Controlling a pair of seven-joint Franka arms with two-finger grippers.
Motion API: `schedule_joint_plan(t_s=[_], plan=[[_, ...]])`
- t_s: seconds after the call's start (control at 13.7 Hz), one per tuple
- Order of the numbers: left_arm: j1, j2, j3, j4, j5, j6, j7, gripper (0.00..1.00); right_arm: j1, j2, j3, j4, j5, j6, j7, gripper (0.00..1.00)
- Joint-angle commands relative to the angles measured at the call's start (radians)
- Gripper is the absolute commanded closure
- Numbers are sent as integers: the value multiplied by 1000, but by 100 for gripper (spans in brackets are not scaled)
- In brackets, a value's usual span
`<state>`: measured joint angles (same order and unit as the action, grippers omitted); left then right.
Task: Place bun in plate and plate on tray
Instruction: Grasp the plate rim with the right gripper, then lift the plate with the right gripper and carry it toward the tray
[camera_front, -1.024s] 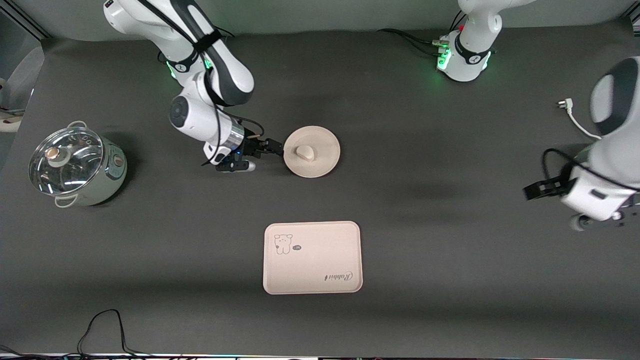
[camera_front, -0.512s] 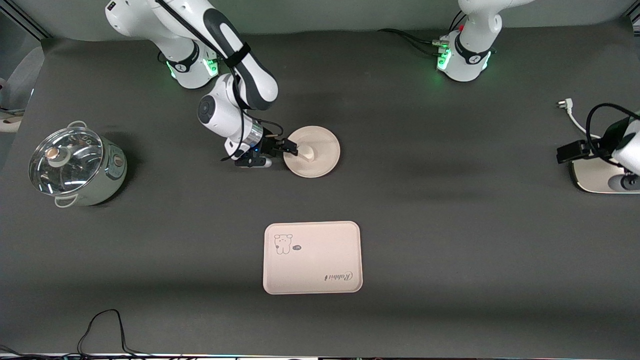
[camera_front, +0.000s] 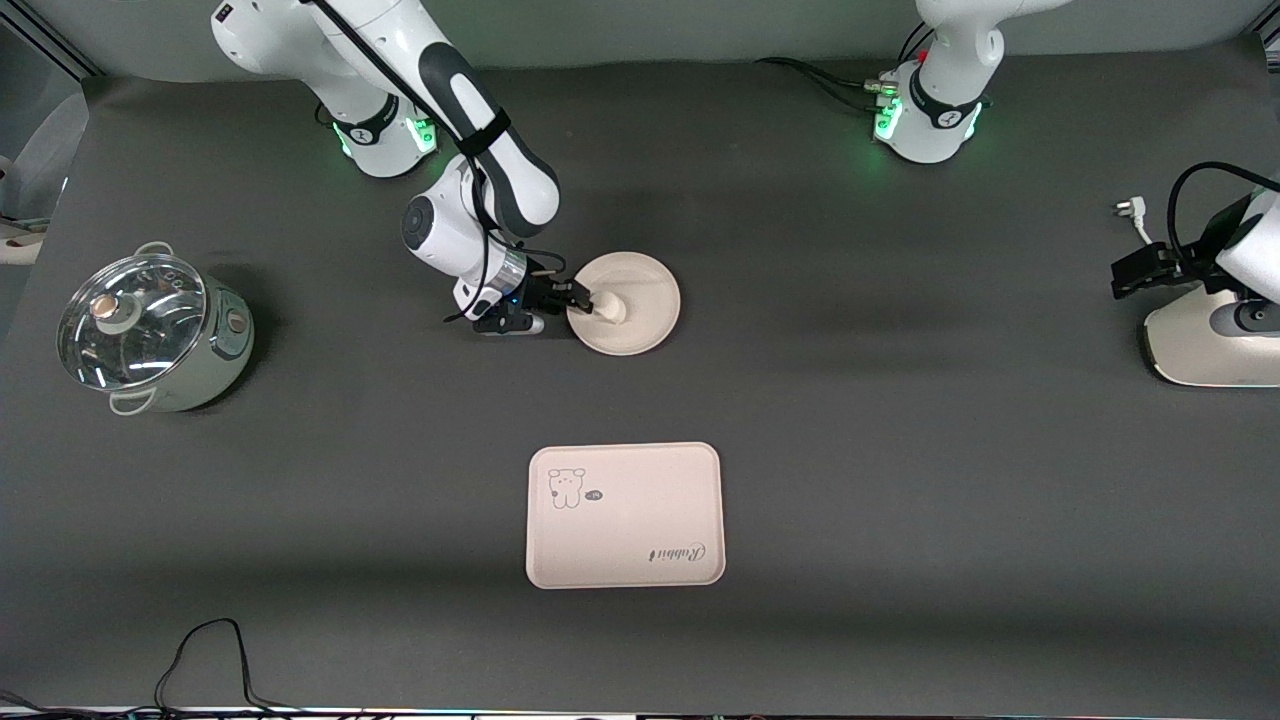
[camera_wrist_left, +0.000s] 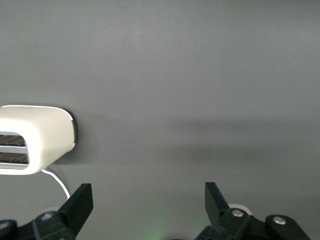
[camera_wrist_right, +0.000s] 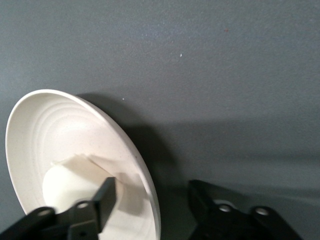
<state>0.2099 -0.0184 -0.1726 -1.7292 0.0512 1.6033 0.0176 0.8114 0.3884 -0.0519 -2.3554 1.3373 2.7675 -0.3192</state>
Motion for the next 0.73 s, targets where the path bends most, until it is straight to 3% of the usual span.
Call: schedule_joint_plan(t_s=[0.0,0.15,0.22,0.66], plan=[[-14,-29,19,-29,-31,-22,21,0,11,9,-6,10,36,12,-43,73],[-9,-28,19,-29,-31,-22,12,0,9,-2,-6,10,37,12,-37,94],[-6,-29,21,-27,-37,-22,15,0,6,-6,-6,10,37,12,-32,100],[0,-29,24,-16,-88,-36,21,0,-3,-39,-14,13,31,0,-29,100]])
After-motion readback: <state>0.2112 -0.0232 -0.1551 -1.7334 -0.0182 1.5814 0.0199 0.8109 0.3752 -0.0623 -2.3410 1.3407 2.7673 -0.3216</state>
